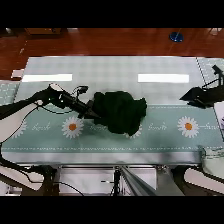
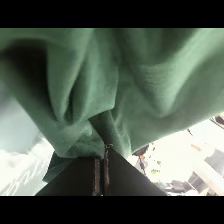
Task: Fold the shirts.
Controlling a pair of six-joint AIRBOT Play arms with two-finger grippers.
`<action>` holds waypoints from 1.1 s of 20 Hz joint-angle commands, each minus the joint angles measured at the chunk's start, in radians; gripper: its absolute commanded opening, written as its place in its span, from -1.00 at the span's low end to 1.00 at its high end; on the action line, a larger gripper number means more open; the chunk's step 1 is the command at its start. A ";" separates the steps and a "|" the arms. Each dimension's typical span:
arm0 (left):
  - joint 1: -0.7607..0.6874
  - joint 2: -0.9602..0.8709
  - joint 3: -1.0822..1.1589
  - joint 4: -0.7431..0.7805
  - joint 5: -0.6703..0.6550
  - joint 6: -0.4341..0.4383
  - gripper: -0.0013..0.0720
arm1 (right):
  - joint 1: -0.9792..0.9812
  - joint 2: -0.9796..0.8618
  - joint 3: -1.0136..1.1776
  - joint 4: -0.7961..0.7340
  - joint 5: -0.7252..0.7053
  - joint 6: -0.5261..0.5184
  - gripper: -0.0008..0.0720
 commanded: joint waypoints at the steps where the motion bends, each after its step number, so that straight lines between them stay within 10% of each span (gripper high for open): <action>1: 0.000 -0.001 0.002 0.000 -0.010 0.010 -0.90 | 0.063 -0.045 -0.094 0.119 -0.018 -0.039 0.64; 15: 0.000 -0.001 0.002 -0.001 -0.017 0.051 -0.90 | 0.575 -0.213 -0.176 0.234 -0.352 0.072 0.63; 16: 0.000 -0.001 0.002 -0.001 -0.017 0.051 -0.90 | 0.605 -0.225 -0.176 0.282 -0.387 0.074 0.55; 19: 0.004 0.000 0.004 -0.002 -0.017 0.066 -0.90 | 0.651 -0.233 -0.175 0.393 -0.450 0.079 -0.86; 22: 0.032 0.038 0.028 -0.003 -0.022 0.077 -0.91 | 0.597 -0.162 -0.175 0.430 -0.394 0.033 -0.86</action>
